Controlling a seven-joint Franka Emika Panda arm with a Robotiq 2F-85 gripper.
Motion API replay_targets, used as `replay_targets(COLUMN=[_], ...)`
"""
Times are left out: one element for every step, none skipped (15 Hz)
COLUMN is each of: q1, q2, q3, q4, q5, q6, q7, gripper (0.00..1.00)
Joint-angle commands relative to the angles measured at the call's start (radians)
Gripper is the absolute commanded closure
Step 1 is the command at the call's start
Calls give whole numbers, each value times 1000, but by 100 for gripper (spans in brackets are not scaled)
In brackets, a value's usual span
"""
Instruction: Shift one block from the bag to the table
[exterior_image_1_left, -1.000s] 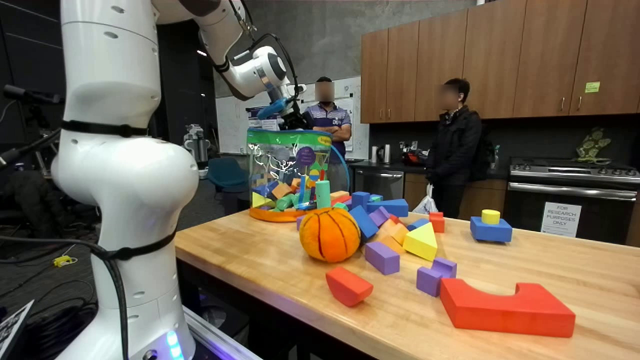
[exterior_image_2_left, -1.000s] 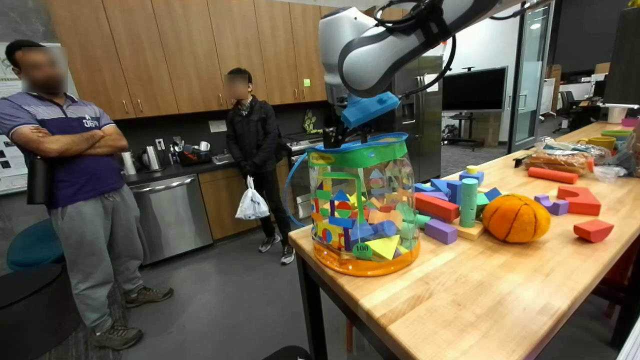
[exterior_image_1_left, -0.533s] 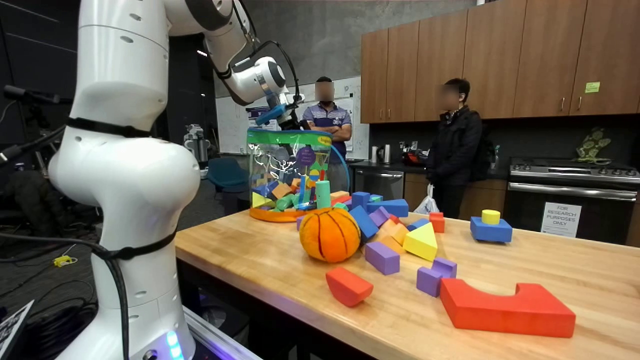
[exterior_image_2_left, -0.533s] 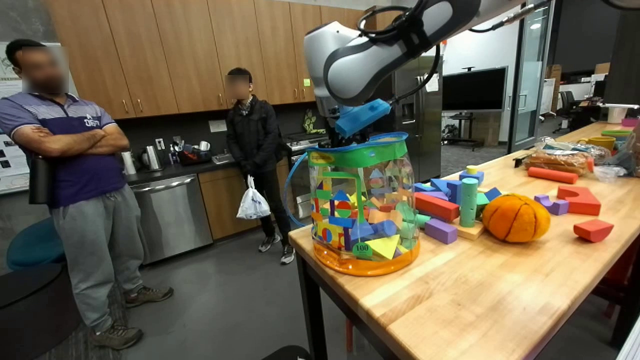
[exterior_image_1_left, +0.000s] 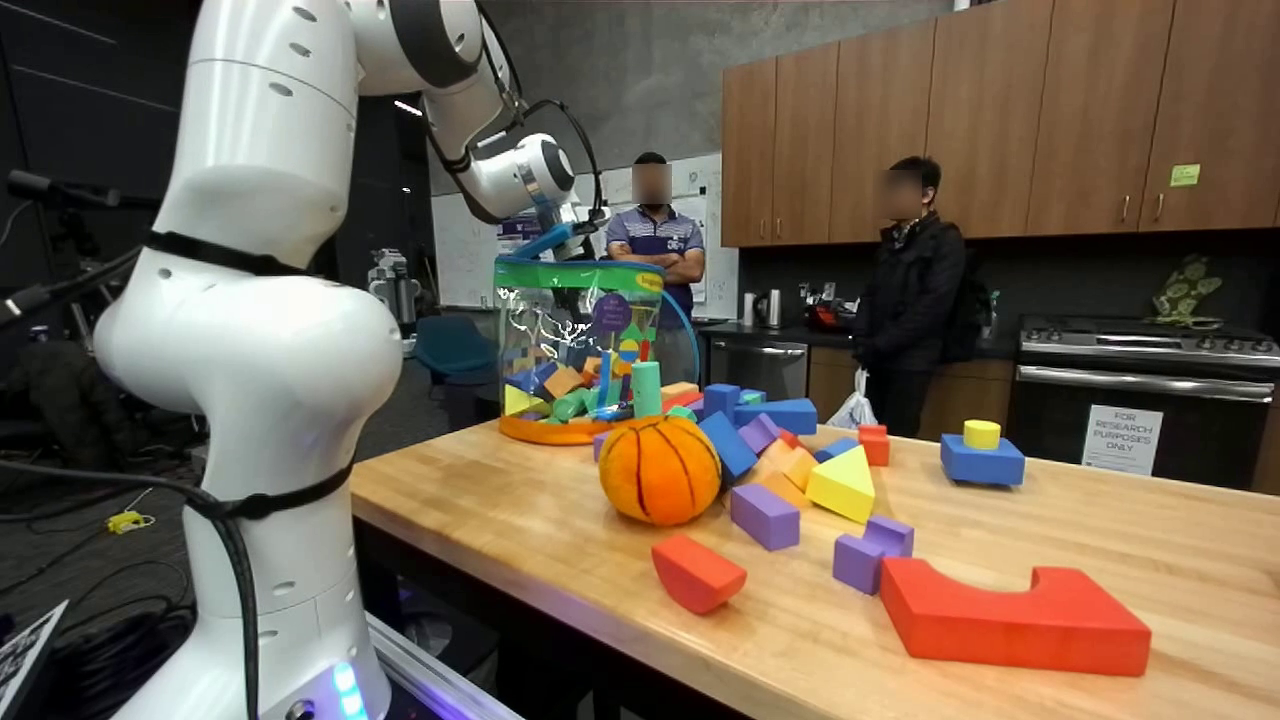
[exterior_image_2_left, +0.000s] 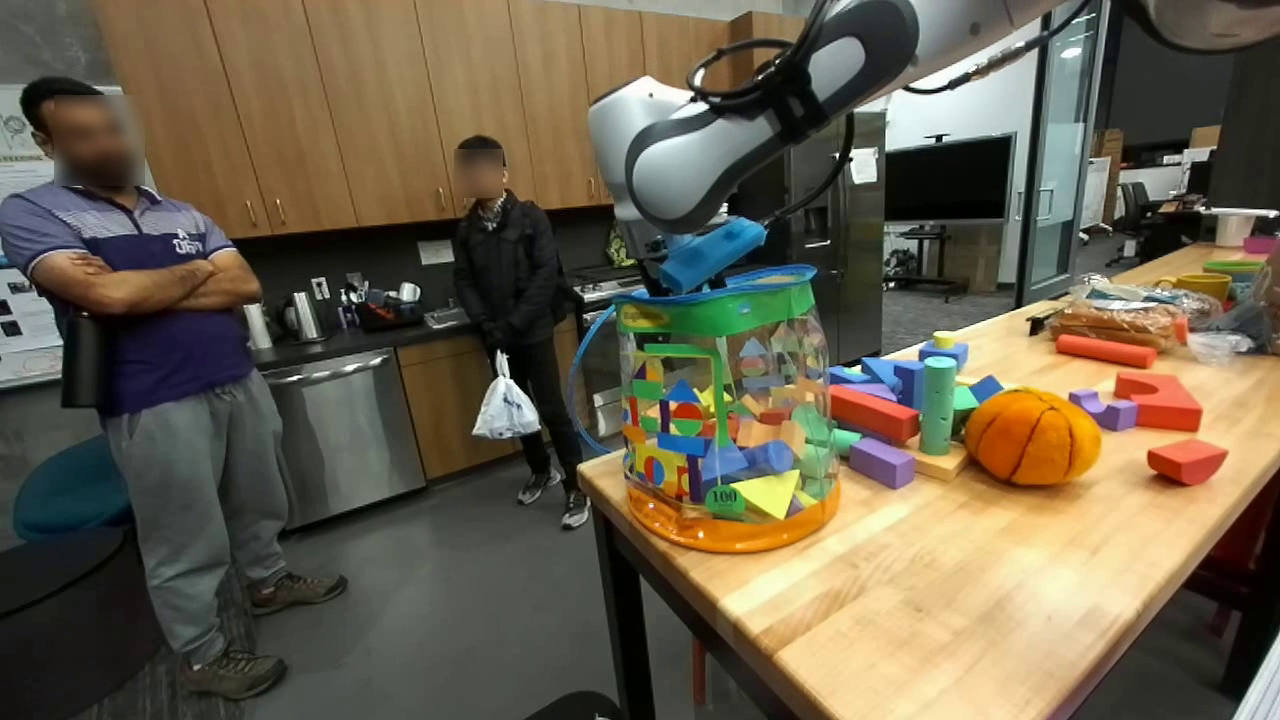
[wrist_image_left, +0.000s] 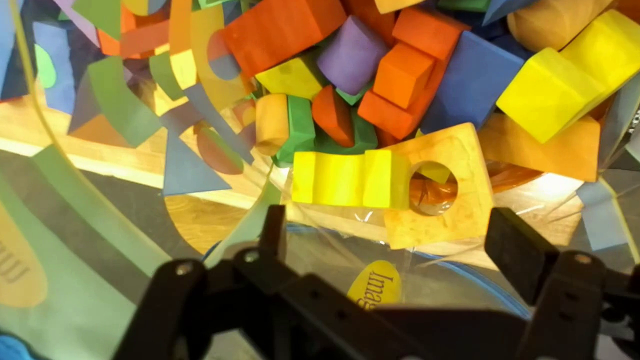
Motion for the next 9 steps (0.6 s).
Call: replay_targets(q1=[21,24,18,19,20,20,20,18,17], q2=[23,10,15,15,15,15,5,7,14], q3=[-28,-34,-29,-32,-34,-35,-34,-33,-33], q4=[38,33,19,23,27,30,23,27,36], q5=[-19,-41,-10,-20,-23,-23,-19,-10,-6], q6=[-1,1,3,3,3,3,5,6,2], q7=[16,23,1,4,5,5,4,0,-4], gripper=[0,0,0,0,0,0,0,0,0])
